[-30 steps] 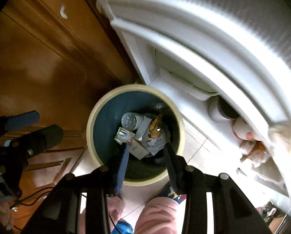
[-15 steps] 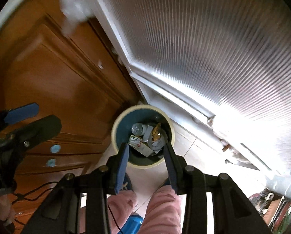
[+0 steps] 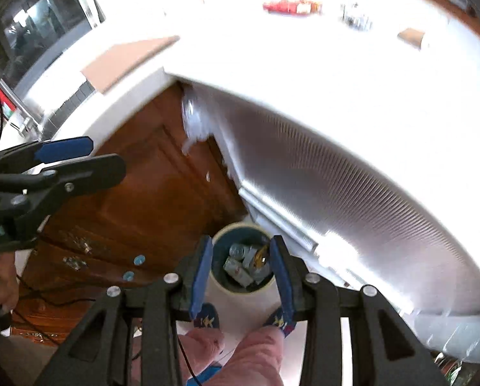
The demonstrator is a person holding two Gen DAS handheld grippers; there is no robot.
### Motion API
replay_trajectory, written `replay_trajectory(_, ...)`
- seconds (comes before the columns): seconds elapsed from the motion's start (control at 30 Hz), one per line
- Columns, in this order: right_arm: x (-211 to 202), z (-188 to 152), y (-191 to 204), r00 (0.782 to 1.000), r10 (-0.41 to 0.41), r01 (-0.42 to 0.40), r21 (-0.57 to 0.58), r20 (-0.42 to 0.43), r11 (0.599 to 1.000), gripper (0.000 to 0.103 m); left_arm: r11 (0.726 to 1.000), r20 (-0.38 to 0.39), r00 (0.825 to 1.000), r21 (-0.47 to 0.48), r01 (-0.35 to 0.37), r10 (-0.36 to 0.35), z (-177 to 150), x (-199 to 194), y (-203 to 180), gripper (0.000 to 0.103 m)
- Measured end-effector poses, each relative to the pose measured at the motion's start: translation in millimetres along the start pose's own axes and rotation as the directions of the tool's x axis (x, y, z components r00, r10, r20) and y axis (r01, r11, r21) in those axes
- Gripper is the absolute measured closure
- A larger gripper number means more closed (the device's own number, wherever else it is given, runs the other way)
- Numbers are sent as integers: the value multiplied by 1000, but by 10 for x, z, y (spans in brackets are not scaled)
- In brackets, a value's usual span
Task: Collect trash
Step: 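Raise both tools back toward the remaining trash on the countertop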
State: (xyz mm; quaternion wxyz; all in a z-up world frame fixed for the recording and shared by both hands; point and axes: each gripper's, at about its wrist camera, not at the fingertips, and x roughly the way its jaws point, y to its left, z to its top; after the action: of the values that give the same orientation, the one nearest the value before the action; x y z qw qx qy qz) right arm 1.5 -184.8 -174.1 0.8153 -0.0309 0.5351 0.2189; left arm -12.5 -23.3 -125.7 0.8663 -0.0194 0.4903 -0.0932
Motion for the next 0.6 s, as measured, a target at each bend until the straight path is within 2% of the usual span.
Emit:
replay_trajectory(0.13, -384, 212, -84, 996, 8, -7, -12, 89, 1000, 65, 999, 45, 999, 48, -5, 3, 289, -285, -146, 26)
replay_trajectory(0.33, -832, 562, -294, 980, -3, 10, -34, 199, 999, 65, 998, 107, 994, 68, 19, -26, 750, -573, -337, 26)
replay_trajectory(0.5, -1042, 914, -653, 961, -36, 48, -36, 275, 998, 65, 995, 147, 988, 94, 20, -34, 1169, -623, -535, 25)
replay_trajectory(0.6, -1119, 1150, -881, 950, -67, 81, -34, 305, 996, 58, 993, 173, 985, 116, -19, -1, 1437, -596, -657, 26)
